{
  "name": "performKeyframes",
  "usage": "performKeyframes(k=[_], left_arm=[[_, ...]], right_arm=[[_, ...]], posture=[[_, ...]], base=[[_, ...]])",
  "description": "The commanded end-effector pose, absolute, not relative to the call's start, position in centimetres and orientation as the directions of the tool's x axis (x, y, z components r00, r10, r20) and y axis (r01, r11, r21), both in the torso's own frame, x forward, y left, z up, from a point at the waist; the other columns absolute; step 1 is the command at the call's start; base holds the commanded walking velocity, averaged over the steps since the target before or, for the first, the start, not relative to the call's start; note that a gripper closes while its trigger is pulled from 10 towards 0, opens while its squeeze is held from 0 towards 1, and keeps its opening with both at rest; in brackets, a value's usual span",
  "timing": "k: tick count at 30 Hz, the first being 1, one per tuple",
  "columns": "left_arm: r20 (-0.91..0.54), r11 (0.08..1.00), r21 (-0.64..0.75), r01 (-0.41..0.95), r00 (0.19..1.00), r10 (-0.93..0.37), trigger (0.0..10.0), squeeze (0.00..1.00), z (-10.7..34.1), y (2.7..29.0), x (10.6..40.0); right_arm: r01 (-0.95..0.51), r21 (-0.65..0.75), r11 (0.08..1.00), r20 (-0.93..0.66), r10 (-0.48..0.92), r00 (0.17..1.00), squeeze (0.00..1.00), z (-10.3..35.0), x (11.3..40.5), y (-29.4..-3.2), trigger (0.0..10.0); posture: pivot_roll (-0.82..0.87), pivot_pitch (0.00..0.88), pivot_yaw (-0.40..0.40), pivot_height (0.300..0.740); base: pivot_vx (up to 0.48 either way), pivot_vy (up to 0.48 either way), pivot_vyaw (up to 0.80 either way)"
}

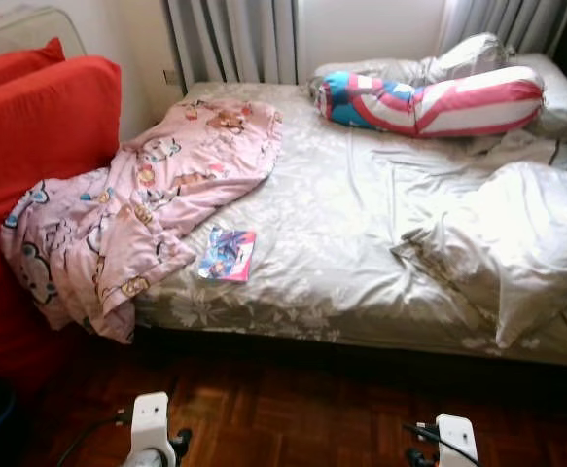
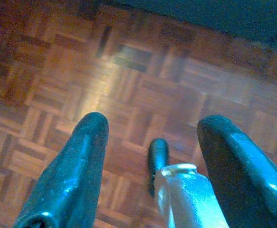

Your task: Clean up the room

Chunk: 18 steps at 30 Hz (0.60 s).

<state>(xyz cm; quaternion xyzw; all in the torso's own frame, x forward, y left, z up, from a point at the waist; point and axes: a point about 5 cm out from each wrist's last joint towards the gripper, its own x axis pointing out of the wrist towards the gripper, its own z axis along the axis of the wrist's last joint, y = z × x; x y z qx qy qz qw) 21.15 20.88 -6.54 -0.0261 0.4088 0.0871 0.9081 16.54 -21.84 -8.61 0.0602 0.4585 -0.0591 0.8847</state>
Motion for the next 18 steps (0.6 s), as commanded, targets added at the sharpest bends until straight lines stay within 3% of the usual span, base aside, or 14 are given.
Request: performKeyframes(k=[1, 12, 15, 18], left_arm=[[-0.747, 0.980, 0.016, -0.200, 0.648, 0.145, 10.0, 0.00, -6.58, 21.10, 21.02], [-0.735, 0.980, -0.019, -0.196, 0.668, 0.120, 10.0, 0.00, -6.37, 20.80, 21.44], [-0.735, 0.980, -0.018, -0.199, 0.667, 0.122, 10.0, 0.00, -6.38, 20.80, 21.42], [-0.735, 0.979, -0.017, -0.202, 0.666, 0.125, 10.0, 0.00, -6.38, 20.81, 21.41]], right_arm=[[0.173, 0.056, 0.983, -0.815, -0.055, 0.577, 0.00, -8.57, 16.60, -21.90, 10.0], [0.177, 0.052, 0.983, -0.818, -0.060, 0.572, 0.00, -8.60, 16.55, -21.91, 10.0], [0.174, 0.052, 0.983, -0.822, -0.057, 0.566, 0.00, -8.64, 16.49, -21.89, 10.0], [0.170, 0.052, 0.984, -0.824, -0.054, 0.564, 0.00, -8.65, 16.48, -21.90, 10.0]], posture=[[0.04, 0.035, 0.019, 0.740], [0.03, 0.015, 0.019, 0.740], [0.03, 0.007, 0.018, 0.740], [0.04, 0.004, 0.017, 0.740]], base=[[0.000, 0.000, 0.00], [0.000, 0.000, 0.00], [0.318, 0.000, -0.14], [0.335, 0.000, -0.76]])
